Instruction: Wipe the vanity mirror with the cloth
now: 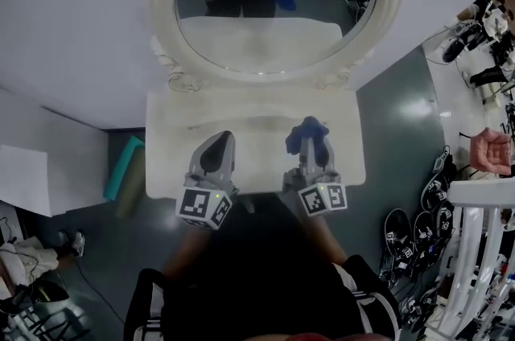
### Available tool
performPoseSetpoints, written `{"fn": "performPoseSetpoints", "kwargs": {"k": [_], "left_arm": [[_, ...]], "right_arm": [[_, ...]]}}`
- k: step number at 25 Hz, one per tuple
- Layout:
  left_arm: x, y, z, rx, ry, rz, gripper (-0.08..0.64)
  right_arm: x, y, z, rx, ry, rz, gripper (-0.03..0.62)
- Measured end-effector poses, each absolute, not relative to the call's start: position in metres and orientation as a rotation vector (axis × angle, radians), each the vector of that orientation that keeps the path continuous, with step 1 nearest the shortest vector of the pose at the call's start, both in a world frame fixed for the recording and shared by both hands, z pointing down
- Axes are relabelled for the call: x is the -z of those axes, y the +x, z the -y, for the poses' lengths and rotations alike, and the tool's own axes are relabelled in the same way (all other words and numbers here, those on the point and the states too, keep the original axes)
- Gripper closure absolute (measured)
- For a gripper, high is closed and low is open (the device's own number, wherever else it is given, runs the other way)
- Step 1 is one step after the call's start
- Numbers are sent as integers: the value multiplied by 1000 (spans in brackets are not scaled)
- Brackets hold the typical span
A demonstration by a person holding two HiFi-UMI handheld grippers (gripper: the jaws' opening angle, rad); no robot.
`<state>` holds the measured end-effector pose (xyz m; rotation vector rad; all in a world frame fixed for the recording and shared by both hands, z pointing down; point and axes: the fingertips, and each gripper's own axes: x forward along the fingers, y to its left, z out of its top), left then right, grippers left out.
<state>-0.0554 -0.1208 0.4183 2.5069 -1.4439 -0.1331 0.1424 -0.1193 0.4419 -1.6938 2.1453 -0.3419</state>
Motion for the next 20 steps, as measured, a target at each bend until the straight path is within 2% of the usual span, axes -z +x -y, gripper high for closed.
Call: {"fn": "performPoseSetpoints", "kwargs": {"k": [20], "left_arm": [[-431,-39,219,137,2526,1441,551]], "right_arm": [[-448,188,264,303,-1725,-2016,548]]}}
